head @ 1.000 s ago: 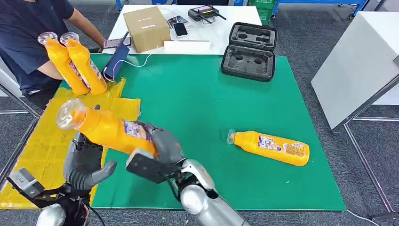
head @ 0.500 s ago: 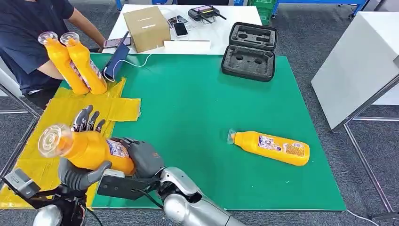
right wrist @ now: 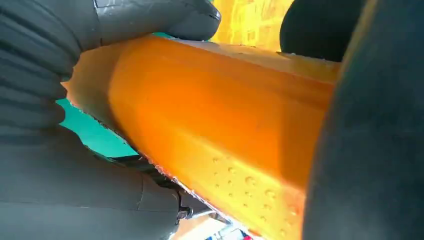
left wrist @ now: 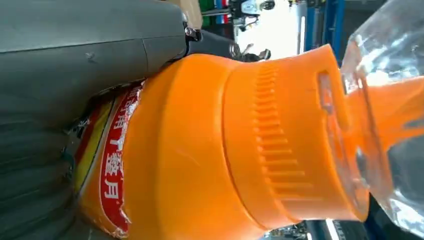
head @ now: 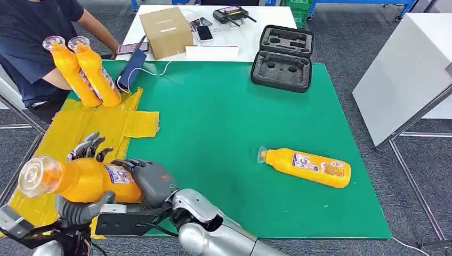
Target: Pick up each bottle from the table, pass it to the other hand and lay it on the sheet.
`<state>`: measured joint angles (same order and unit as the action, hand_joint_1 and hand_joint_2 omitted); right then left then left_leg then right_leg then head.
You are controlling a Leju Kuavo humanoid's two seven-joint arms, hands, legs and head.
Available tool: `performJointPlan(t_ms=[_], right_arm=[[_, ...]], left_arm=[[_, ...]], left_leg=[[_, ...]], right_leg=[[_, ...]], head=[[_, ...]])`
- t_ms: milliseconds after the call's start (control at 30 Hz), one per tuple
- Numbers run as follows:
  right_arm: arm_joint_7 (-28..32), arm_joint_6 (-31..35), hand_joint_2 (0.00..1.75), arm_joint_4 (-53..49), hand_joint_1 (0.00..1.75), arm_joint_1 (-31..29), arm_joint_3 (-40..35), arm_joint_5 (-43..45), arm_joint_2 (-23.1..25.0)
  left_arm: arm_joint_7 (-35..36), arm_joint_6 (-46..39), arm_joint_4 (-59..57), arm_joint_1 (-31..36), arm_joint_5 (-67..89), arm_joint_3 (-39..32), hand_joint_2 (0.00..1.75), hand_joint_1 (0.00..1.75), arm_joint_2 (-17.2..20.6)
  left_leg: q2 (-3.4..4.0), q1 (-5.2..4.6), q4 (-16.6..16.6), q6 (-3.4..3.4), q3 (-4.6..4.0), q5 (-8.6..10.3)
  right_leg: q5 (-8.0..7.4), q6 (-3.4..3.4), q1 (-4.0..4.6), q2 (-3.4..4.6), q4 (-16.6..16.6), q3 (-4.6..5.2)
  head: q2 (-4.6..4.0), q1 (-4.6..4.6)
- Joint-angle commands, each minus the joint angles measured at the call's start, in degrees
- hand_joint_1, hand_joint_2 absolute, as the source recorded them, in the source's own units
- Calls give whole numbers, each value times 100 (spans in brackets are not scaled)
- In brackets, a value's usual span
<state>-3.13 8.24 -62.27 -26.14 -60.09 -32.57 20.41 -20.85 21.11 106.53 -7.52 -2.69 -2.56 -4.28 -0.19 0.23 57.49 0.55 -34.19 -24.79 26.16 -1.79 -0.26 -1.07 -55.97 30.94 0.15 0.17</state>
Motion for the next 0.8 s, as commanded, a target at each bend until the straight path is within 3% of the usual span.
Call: performJointPlan(t_ms=[33, 433, 700, 733, 767, 800], right_arm=[[110, -215, 175, -102, 175, -70, -473, -122, -41], [122, -202, 175, -98, 175, -25, -360, -154, -41], [137, -120, 175, -79, 175, 194, 167, -334, -92], [117, -45, 175, -106, 140, 252, 316, -338, -132], [104, 41, 175, -148, 0, 300, 437, -353, -171], [83, 111, 175, -230, 0, 373, 596, -336, -230]], left_arm=[[3, 107, -214, 148, 116, 37, 175, 175, 45], [-33, 115, -223, 152, 139, 6, 175, 175, 35], [-224, -93, -191, 190, 706, -74, 175, 175, 98], [-319, -287, -186, 226, 1053, -73, 175, 175, 122], [-334, -374, -200, 245, 1185, -96, 175, 175, 140], [-371, -573, -195, 264, 1471, -155, 175, 175, 165]], left_leg=[[-1, 2, -2, -4, 12, -2], [-4, 2, -3, -4, 14, -2], [-7, 1, -5, -3, 13, 1], [-7, 0, -4, -3, 9, 1], [-13, 2, -6, -4, 15, 1], [-12, 2, -5, -3, 8, 3]], right_leg=[[3, 4, 2, 6, 3, -14], [4, 4, 2, 2, 4, -17], [3, 3, 1, -2, 7, -17], [2, 2, 0, -3, 4, -12], [4, 4, 1, -6, 8, -21], [1, 2, 2, -8, 8, -13]], head=[[0, 0], [0, 0], [0, 2], [0, 2], [0, 2], [0, 0]])
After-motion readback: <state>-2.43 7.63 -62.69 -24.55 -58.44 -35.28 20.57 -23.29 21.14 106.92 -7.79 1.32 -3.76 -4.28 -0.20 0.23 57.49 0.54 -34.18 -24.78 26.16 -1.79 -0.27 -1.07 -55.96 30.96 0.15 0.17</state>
